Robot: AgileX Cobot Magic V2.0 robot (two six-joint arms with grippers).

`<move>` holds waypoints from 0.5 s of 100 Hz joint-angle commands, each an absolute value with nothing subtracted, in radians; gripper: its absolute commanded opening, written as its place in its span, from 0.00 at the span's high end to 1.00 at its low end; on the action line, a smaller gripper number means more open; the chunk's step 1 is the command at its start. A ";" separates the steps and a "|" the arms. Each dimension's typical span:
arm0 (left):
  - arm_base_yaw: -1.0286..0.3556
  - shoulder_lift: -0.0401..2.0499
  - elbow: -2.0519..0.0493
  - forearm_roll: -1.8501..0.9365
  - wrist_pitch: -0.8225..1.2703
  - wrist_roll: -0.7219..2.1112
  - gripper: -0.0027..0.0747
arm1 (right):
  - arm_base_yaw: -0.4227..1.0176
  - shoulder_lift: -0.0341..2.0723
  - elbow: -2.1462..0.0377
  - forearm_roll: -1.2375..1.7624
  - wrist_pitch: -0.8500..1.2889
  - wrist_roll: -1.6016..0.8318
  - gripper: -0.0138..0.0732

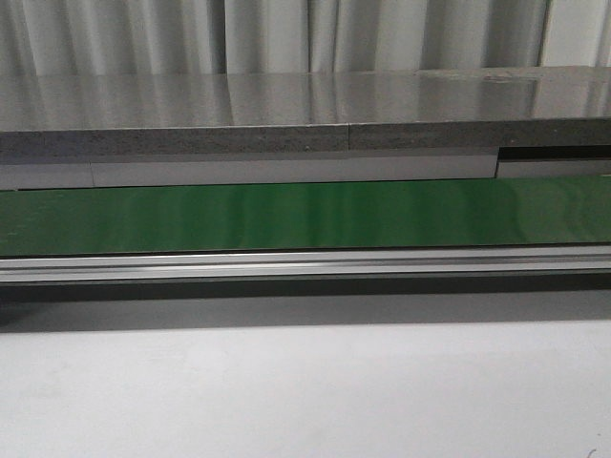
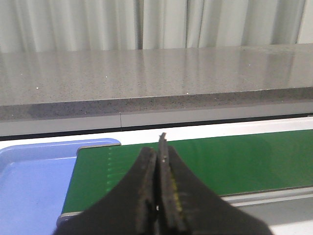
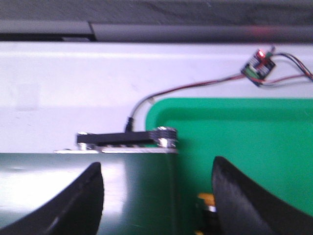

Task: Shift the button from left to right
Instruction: 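Open the right gripper to release the button in the green tray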

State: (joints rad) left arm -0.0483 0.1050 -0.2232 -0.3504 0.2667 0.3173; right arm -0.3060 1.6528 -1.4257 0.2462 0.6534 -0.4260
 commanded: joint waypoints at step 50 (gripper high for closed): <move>-0.057 0.115 -0.248 -0.366 0.195 0.312 0.99 | 0.001 1.290 -1.194 0.346 0.353 -0.425 0.29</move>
